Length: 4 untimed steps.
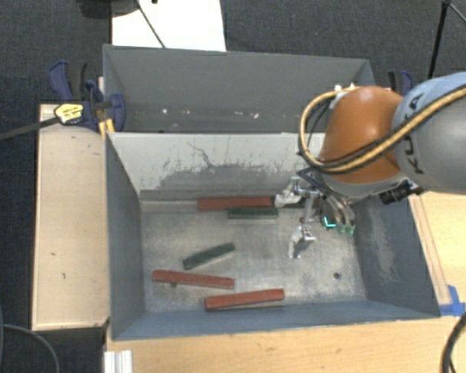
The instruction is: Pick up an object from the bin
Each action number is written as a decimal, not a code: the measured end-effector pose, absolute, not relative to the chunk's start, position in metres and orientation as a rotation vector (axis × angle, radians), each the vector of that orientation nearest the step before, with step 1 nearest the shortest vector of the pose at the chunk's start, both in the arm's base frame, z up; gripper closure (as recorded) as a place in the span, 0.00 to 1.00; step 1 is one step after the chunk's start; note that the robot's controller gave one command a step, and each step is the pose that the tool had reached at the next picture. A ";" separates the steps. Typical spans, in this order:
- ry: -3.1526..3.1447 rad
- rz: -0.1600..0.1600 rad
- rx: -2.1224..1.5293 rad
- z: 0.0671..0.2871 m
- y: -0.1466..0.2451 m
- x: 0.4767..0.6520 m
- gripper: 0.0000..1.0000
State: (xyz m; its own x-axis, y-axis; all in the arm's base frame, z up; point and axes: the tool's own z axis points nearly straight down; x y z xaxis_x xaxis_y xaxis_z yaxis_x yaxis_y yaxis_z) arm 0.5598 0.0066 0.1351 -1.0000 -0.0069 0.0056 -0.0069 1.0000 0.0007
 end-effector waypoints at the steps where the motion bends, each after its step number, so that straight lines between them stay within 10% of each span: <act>1: -3.144 -0.001 0.011 0.139 0.007 0.562 0.00; 3: -3.144 -0.003 0.024 0.096 0.073 0.582 0.00; 4: -3.128 -0.003 0.404 0.074 0.111 0.575 1.00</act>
Offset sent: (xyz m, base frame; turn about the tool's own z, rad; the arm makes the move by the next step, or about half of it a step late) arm 0.0308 0.0870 -0.0651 -0.1544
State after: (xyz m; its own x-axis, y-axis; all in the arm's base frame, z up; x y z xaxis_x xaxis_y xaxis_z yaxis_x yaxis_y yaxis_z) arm 0.5754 0.1110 0.0744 -0.9671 -0.2539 -0.0127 -0.2540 0.9672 0.0000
